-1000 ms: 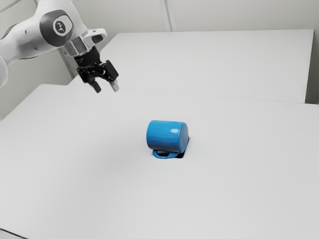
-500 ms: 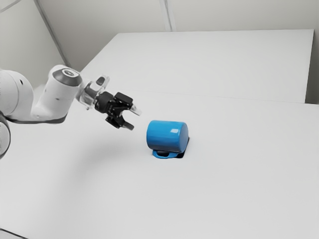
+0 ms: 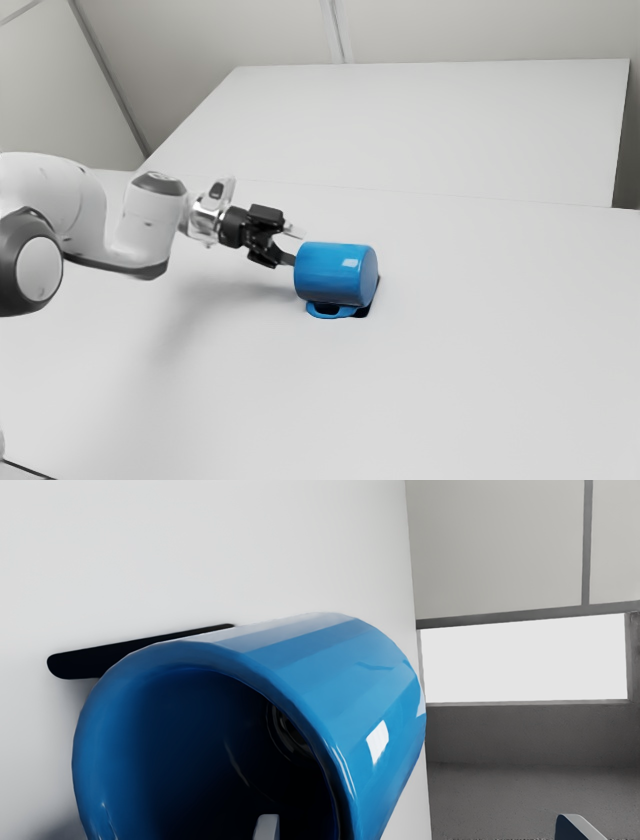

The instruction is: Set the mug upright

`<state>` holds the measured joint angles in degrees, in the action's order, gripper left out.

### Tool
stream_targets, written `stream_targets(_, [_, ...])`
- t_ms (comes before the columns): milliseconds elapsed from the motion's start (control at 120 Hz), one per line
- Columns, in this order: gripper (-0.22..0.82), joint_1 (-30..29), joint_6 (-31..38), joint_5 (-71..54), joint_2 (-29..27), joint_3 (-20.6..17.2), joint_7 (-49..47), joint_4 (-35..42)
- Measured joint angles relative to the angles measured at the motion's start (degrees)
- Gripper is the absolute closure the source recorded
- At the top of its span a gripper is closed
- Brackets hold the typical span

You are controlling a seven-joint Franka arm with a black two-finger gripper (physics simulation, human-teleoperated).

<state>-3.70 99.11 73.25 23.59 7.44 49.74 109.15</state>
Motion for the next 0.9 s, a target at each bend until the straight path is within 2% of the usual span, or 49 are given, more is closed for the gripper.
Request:
stream_targets(183, [0.02, 0.1, -1.4, 3.0, 1.4, -0.8, 3.6, 0.5])
stream_targets(358, [0.45, 0.2, -2.3, 3.7, 1.8, -1.0, 5.9, 0.6])
stream_targets(500, [0.64, 0.0, -2.8, 4.3, 1.8, -1.2, 7.2, 0.6])
stream_targets(608, [0.71, -0.3, -4.1, 5.9, 1.8, -1.3, 8.0, 0.6])
stream_targets(750, [0.76, -0.4, -6.2, 7.9, 0.9, -1.2, 8.8, 0.6])
stream_targets(900, [0.78, 0.3, -4.3, 1.1, -6.0, -1.1, 8.2, 0.0])
